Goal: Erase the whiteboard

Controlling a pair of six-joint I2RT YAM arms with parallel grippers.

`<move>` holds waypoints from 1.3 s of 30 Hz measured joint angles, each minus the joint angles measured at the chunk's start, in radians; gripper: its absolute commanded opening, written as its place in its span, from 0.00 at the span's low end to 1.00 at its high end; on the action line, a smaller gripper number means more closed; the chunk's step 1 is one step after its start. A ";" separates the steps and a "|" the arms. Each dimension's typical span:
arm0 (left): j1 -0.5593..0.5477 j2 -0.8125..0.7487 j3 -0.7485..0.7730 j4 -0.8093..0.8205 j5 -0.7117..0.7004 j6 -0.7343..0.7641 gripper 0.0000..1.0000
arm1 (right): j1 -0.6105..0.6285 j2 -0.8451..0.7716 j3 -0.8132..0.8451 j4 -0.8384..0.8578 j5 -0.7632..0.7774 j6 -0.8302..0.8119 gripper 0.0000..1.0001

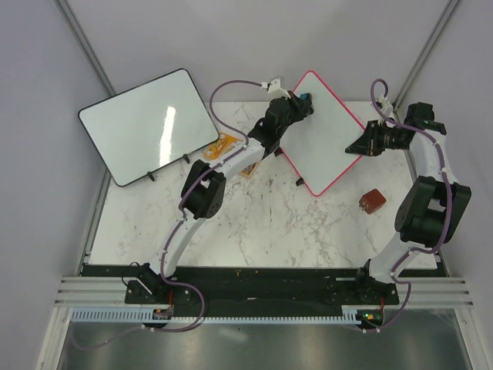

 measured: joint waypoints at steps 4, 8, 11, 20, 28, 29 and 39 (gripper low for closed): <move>-0.018 -0.001 -0.004 0.021 0.078 0.028 0.02 | -0.005 0.000 -0.001 -0.006 0.004 0.006 0.00; -0.039 -0.032 -0.071 0.063 0.128 0.048 0.02 | -0.010 0.000 -0.003 -0.012 0.004 0.009 0.00; -0.062 -0.066 -0.137 0.095 0.150 0.058 0.02 | -0.012 0.000 -0.003 -0.014 0.005 0.008 0.00; -0.167 -0.086 -0.152 0.135 0.184 0.095 0.02 | -0.026 0.000 -0.010 -0.021 0.013 0.014 0.00; -0.263 -0.128 -0.210 0.167 0.165 0.128 0.02 | -0.035 0.001 -0.016 -0.036 0.026 -0.070 0.00; -0.263 -0.136 -0.225 0.173 0.160 0.126 0.02 | -0.035 0.001 -0.016 -0.039 0.022 -0.078 0.00; -0.245 -0.220 -0.387 0.165 0.129 0.053 0.02 | -0.033 -0.001 -0.016 -0.042 0.006 -0.120 0.00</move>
